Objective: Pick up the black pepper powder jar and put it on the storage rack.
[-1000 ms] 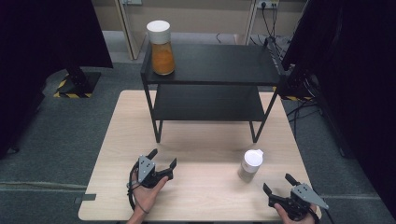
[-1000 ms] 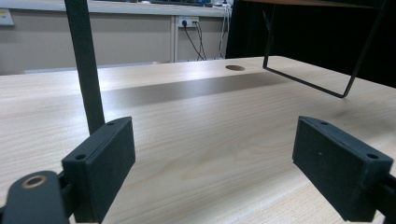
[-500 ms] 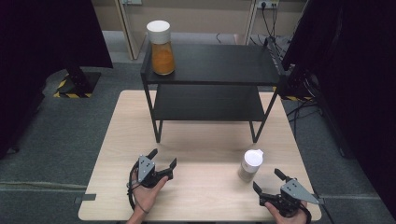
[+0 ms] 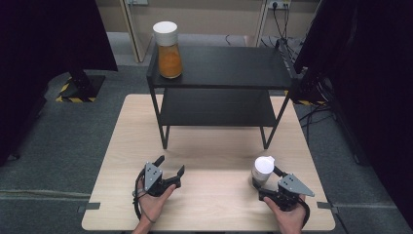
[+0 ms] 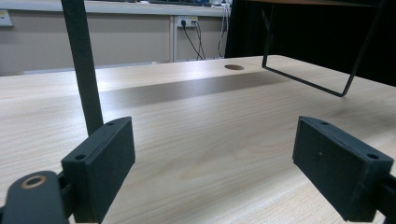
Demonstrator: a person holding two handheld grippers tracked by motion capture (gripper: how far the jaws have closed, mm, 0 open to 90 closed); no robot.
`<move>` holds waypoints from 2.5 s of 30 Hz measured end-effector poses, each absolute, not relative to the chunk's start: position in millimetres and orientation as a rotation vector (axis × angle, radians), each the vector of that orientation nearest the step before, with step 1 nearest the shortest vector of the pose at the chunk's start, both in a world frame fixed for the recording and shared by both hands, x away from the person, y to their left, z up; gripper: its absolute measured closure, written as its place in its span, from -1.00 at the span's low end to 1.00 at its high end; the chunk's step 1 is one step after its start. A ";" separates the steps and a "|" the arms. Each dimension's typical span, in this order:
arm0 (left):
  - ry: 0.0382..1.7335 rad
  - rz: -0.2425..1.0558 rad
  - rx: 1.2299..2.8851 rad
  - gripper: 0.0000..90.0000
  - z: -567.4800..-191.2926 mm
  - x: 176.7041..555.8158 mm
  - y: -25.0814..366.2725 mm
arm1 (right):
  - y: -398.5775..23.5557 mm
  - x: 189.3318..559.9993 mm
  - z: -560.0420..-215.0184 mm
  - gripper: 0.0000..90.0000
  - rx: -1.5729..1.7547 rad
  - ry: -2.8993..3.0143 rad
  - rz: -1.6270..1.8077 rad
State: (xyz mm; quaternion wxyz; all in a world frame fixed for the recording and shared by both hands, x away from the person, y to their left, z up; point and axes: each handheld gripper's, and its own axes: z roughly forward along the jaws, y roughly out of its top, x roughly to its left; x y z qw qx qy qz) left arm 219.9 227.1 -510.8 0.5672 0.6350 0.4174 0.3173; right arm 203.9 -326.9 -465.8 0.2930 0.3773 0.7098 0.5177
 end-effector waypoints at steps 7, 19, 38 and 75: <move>0.980 0.748 1.494 -0.72 -510.7 219.7 226.6 | -323.9 210.2 -466.4 -0.55 0.992 1.905 1.369; 0.977 0.752 1.496 -0.72 -510.8 219.5 226.2 | -322.7 214.3 -468.1 -0.33 0.983 1.915 1.359; 0.973 0.755 1.501 -0.72 -510.5 219.5 225.7 | -325.4 204.8 -454.6 -0.32 0.958 1.872 1.386; 0.978 0.752 1.502 -0.72 -509.9 220.0 225.6 | -325.1 195.4 -436.5 -0.32 0.930 1.804 1.420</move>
